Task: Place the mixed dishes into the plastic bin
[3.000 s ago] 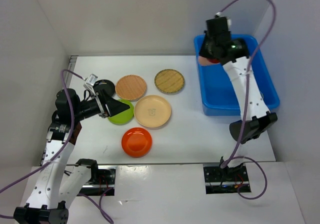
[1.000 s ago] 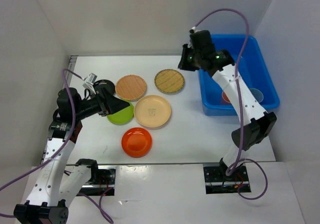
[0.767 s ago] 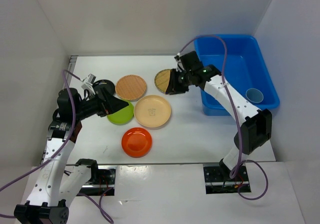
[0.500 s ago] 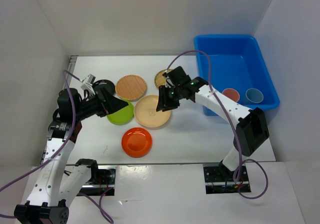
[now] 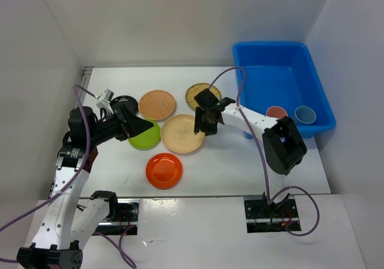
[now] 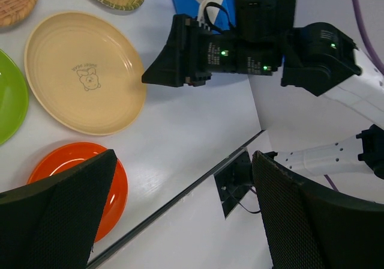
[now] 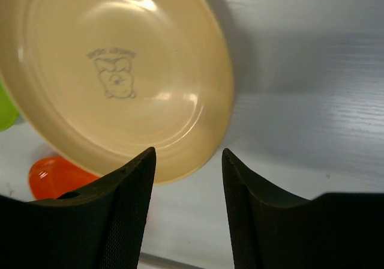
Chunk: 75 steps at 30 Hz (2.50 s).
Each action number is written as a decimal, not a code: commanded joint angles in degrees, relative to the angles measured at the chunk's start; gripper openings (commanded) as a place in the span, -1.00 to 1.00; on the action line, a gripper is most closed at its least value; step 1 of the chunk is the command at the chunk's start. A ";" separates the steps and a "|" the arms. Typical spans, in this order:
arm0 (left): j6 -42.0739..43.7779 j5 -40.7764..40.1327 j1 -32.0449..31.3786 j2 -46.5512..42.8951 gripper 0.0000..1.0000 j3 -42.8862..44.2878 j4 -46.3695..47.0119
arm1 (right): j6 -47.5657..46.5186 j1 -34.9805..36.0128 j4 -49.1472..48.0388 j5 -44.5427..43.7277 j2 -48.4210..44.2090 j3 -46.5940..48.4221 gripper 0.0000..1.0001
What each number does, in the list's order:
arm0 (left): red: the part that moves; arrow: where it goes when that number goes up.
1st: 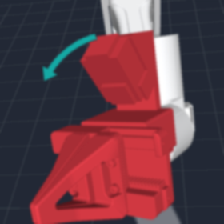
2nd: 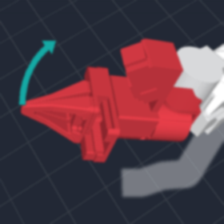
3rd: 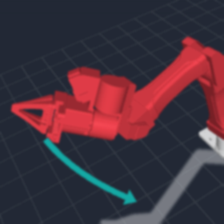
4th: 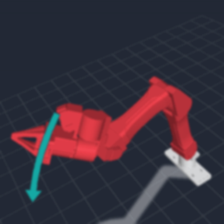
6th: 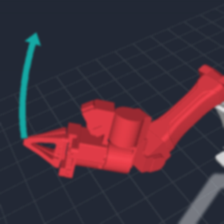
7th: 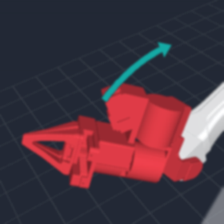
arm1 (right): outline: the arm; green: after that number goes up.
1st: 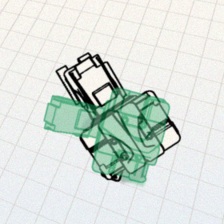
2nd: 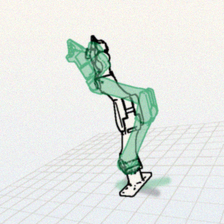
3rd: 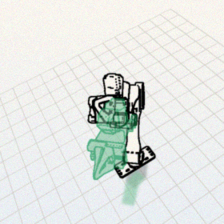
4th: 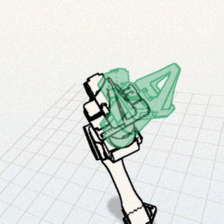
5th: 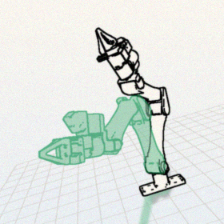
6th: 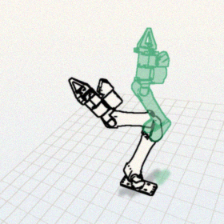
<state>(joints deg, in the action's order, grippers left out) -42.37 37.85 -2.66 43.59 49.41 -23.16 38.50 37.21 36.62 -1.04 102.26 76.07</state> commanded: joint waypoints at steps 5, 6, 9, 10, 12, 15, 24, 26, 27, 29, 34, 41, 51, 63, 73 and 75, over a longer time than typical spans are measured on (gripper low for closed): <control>0.36 -0.49 0.37 -0.88 1.00 1.92 0.75 | 0.35 -0.03 -1.11 -7.14 3.91 2.59 0.08; 0.36 -0.49 0.37 -0.88 1.00 1.92 0.75 | 0.35 -0.03 -1.64 -7.14 3.91 2.59 0.08; 0.36 -1.02 0.37 -0.88 1.00 1.92 0.75 | 0.35 -0.03 -1.64 -7.14 5.31 2.06 0.08; 0.36 -1.02 0.37 -0.88 1.00 1.92 0.75 | 0.35 -0.03 -1.64 -7.14 6.02 2.06 0.08; 0.36 -1.02 0.37 -0.88 1.00 1.92 0.75 | 0.35 -0.03 -2.17 -7.14 6.55 1.45 0.08; 0.89 -1.54 0.37 -0.88 1.00 1.92 0.75 | 0.87 -0.03 -2.70 -7.14 7.16 0.92 0.06; 0.89 -1.55 0.37 -0.88 1.00 1.92 0.75 | 0.87 -0.03 -3.75 -6.61 9.36 0.39 -0.23; 0.89 -1.55 0.37 -0.88 1.00 1.92 0.75 | 0.87 -0.03 -3.75 -6.61 9.89 0.39 -0.40; 0.89 -1.55 0.37 -0.88 1.00 1.92 0.75 | 0.87 -0.03 -3.75 -6.61 9.89 0.39 -0.47; 0.89 -1.55 0.37 -0.88 1.00 1.92 0.75 | 0.87 -0.03 -3.23 -6.61 9.89 0.39 -0.71; 1.41 -1.55 0.37 -0.88 1.00 1.92 0.75 | -0.35 -0.56 2.13 -9.15 7.08 3.11 -1.00; 1.41 -2.07 0.37 -0.88 1.00 2.45 0.75 | -4.39 -3.89 11.18 -7.85 -3.10 9.35 -1.00; 1.41 -2.07 0.37 -0.88 1.00 1.92 1.27 | -6.68 -18.30 13.04 3.14 -9.80 27.80 -1.00; 1.41 -1.55 0.37 -0.88 1.00 1.92 1.27 | -4.75 -43.61 5.57 1.30 -7.95 29.05 -1.00; 1.94 -1.55 0.37 -0.88 1.00 2.45 0.75 | -3.17 -52.86 -1.38 2.44 -0.14 22.45 -1.00; 1.94 -1.55 0.37 -0.88 1.00 2.45 0.75 | -2.56 -52.86 -2.08 1.83 2.76 22.98 -1.00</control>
<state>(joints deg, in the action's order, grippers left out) -41.93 35.83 -2.66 43.35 49.52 -23.18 34.44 -15.70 40.12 0.21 102.72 98.78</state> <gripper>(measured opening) 0.999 0.080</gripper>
